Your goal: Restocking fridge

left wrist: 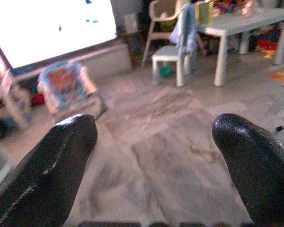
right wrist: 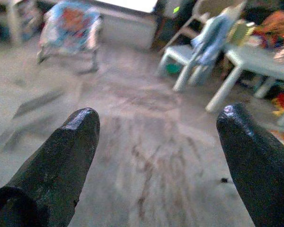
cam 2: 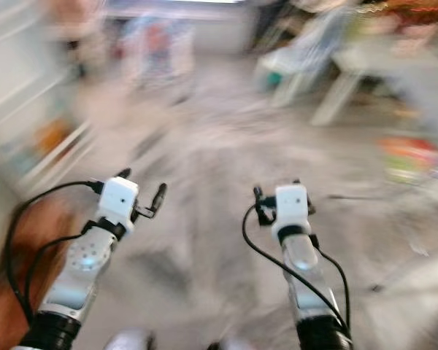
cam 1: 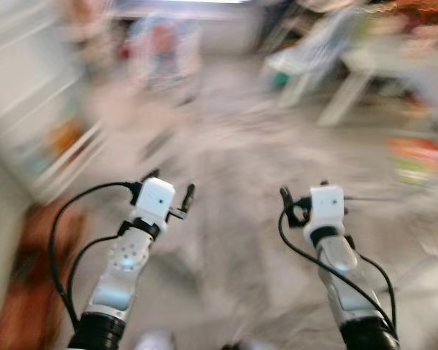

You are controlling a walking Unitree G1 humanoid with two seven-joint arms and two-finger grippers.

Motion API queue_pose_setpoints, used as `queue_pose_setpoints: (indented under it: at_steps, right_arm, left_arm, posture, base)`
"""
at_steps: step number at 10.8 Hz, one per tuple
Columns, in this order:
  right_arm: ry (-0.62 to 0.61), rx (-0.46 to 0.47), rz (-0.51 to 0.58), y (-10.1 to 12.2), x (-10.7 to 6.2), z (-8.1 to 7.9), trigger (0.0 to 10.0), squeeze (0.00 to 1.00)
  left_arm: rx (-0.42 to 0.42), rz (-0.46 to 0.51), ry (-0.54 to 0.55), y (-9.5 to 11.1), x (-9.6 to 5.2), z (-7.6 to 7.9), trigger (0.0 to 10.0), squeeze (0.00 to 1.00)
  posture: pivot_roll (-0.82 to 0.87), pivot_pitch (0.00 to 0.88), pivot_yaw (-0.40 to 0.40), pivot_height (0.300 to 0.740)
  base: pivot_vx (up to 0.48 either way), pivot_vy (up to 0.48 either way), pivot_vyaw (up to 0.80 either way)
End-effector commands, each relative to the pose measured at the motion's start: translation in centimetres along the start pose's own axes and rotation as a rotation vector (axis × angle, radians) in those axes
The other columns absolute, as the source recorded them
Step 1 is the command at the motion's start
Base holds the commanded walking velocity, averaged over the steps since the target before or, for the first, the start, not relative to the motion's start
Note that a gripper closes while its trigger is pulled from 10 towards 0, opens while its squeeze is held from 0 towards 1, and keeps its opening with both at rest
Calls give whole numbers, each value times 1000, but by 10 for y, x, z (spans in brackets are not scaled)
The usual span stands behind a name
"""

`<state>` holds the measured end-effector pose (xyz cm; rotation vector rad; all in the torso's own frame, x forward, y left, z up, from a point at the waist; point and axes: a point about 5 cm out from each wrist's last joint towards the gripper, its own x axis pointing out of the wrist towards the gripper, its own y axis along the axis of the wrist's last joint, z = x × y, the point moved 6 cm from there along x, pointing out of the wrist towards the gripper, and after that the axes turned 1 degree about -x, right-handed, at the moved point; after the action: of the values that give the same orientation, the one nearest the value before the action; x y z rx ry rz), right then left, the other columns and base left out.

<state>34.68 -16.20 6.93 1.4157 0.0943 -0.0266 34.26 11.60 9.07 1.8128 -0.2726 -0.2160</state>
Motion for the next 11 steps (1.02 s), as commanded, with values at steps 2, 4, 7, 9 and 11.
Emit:
queue_pose_setpoints:
  at_steps: [2,4,7,9,11]
  right_arm:
    - [15,14,16,5,2,-8,10000,0]
    - [28,20,27,7,3,-14,10000,0]
    - [26,21,40,11,7,-12,10000,0]
    - [30,17,53,14,6,-14,10000,0]
    - [31,37,90,21,5,-12,10000,0]
  left_arm:
    - [11,-6,9,-2,2,-4,10000,0]
    - [15,-13,24,-4,3,-8,10000,0]
    - [18,-15,34,-6,3,-8,10000,0]
    - [19,-21,67,-7,6,-12,10000,0]
    - [-8,-34,178,-9,4,-31,10000,0]
  posture:
    - [120,60,-85,740]
    - [122,52,-92,740]
    - [119,48,-91,740]
    - [114,49,-90,740]
    - [110,59,-93,740]
  base:
    - [469,0,-800]
    - [472,0,-800]
    - [477,0,-800]
    - [480,0,-800]
    - [469,0,-400]
